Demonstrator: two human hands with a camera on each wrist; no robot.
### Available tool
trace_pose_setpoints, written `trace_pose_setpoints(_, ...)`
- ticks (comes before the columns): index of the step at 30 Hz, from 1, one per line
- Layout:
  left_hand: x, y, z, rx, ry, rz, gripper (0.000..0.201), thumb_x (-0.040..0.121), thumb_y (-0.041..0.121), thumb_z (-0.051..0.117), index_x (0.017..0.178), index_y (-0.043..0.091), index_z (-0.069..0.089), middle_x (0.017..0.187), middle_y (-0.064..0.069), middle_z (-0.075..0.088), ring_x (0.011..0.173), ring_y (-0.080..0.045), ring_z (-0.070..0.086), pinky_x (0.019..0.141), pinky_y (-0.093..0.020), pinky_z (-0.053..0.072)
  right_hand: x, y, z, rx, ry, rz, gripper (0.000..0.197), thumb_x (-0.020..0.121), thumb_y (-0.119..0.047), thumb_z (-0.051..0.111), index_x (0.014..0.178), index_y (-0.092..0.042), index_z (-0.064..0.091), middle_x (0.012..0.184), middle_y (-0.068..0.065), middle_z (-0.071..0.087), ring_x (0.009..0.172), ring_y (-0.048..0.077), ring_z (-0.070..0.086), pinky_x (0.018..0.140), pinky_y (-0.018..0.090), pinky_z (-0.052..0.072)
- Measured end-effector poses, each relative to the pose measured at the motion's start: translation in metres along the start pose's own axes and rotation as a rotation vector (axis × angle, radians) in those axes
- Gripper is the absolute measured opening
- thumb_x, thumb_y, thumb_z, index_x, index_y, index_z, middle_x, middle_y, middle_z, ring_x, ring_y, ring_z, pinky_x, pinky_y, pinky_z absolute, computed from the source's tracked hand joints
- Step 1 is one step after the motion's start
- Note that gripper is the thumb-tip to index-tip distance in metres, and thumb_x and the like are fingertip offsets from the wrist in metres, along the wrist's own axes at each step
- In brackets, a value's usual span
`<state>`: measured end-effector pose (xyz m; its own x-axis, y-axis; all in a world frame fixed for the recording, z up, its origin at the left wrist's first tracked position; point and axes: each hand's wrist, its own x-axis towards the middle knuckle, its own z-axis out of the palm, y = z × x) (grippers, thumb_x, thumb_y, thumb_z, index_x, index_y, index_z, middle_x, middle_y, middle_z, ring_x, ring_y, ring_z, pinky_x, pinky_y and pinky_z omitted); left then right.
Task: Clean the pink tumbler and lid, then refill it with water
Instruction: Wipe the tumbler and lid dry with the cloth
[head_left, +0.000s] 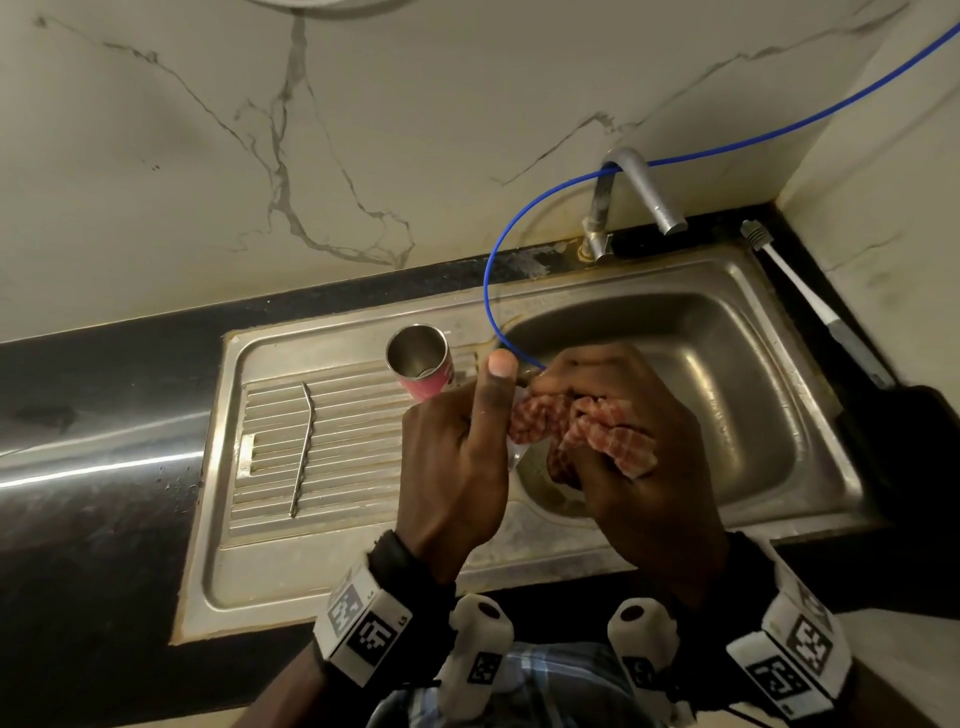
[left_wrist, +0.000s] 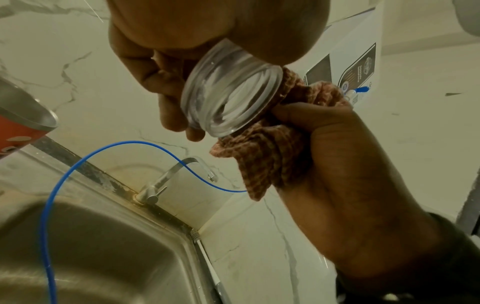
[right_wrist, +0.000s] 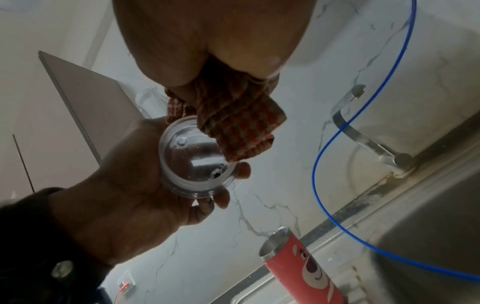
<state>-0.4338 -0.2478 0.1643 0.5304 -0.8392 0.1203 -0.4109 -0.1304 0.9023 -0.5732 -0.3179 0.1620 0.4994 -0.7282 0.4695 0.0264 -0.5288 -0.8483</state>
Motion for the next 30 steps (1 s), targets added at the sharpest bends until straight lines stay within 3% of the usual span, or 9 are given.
trace_pose_setpoints(3,-0.001,0.002,0.002,-0.032,0.016,0.074,0.082,0.1,0.08,0.032,0.07,0.014,0.07,0.06,0.0,0.059,0.059,-0.02,0.053,0.058,-0.042,0.038,-0.001,0.006,0.001,0.061,0.053,0.146,0.024,0.098,0.01,0.06,0.106,-0.011,0.068,0.092,-0.001,0.069,0.083,0.013,0.07,0.078,0.024,0.053)
trace_pose_setpoints(5,-0.002,0.003,0.001,-0.059,0.019,0.122,0.06,0.1,0.072,0.047,0.09,0.025,0.082,0.076,0.011,0.071,0.073,-0.012,0.065,0.064,-0.033,0.045,-0.001,0.005,0.003,0.057,0.09,0.225,0.025,0.099,0.007,0.06,0.106,-0.016,0.068,0.087,-0.006,0.069,0.079,0.007,0.07,0.075,0.015,0.051)
trace_pose_setpoints(7,-0.003,0.002,0.0,-0.083,0.002,0.152,0.053,0.099,0.062,0.056,0.114,0.018,0.082,0.099,0.007,0.077,0.094,-0.018,0.072,0.074,-0.032,0.052,-0.002,0.004,0.004,0.059,0.103,0.291,0.026,0.1,0.004,0.061,0.107,-0.019,0.068,0.086,-0.005,0.07,0.078,0.005,0.068,0.071,0.007,0.048)
trace_pose_setpoints(11,-0.002,-0.003,0.002,-0.153,-0.05,0.171,0.045,0.103,0.041,0.056,0.13,0.01,0.075,0.127,-0.002,0.07,0.123,-0.023,0.066,0.097,-0.035,0.054,-0.001,0.011,0.003,0.054,0.103,0.352,0.018,0.103,-0.005,0.061,0.113,-0.017,0.071,0.095,-0.009,0.073,0.086,0.008,0.071,0.075,0.015,0.054)
trace_pose_setpoints(16,0.004,-0.004,0.002,-0.208,0.007,0.085,0.044,0.096,0.03,0.045,0.112,0.011,0.081,0.108,-0.006,0.074,0.103,-0.028,0.068,0.085,-0.045,0.054,-0.002,0.011,0.011,-0.005,0.088,0.283,0.021,0.1,-0.014,0.06,0.117,-0.009,0.071,0.107,-0.001,0.072,0.1,0.011,0.07,0.087,0.024,0.054)
trace_pose_setpoints(22,0.009,-0.007,0.001,-0.08,0.055,0.103,0.049,0.109,0.036,0.029,0.096,0.029,0.076,0.093,0.001,0.076,0.09,-0.023,0.072,0.077,-0.048,0.054,-0.004,0.007,0.01,-0.107,0.052,-0.097,0.027,0.091,0.006,0.061,0.113,0.0,0.074,0.122,0.016,0.061,0.112,0.024,0.065,0.093,0.037,0.055)
trace_pose_setpoints(25,0.009,-0.001,-0.002,-0.091,0.052,0.086,0.064,0.109,0.047,0.024,0.092,0.021,0.08,0.092,0.003,0.079,0.091,-0.022,0.074,0.08,-0.046,0.053,-0.004,0.018,0.011,0.003,0.069,-0.081,0.023,0.095,-0.004,0.057,0.111,-0.001,0.073,0.119,0.018,0.062,0.109,0.028,0.066,0.09,0.045,0.057)
trace_pose_setpoints(27,0.008,0.002,-0.003,-0.126,0.043,0.091,0.069,0.109,0.047,0.025,0.092,0.013,0.082,0.091,-0.003,0.079,0.089,-0.029,0.073,0.079,-0.05,0.051,-0.002,0.023,0.012,0.063,0.123,0.007,0.023,0.093,-0.009,0.058,0.11,-0.008,0.072,0.114,0.01,0.068,0.107,0.02,0.068,0.088,0.043,0.057)
trace_pose_setpoints(30,0.009,0.001,0.001,-0.167,0.044,0.066,0.069,0.111,0.048,0.026,0.094,0.013,0.083,0.091,-0.006,0.079,0.088,-0.029,0.074,0.08,-0.052,0.052,-0.002,0.014,0.015,0.064,0.142,0.024,0.024,0.09,-0.002,0.06,0.109,-0.007,0.074,0.114,0.011,0.067,0.108,0.023,0.068,0.088,0.043,0.057)
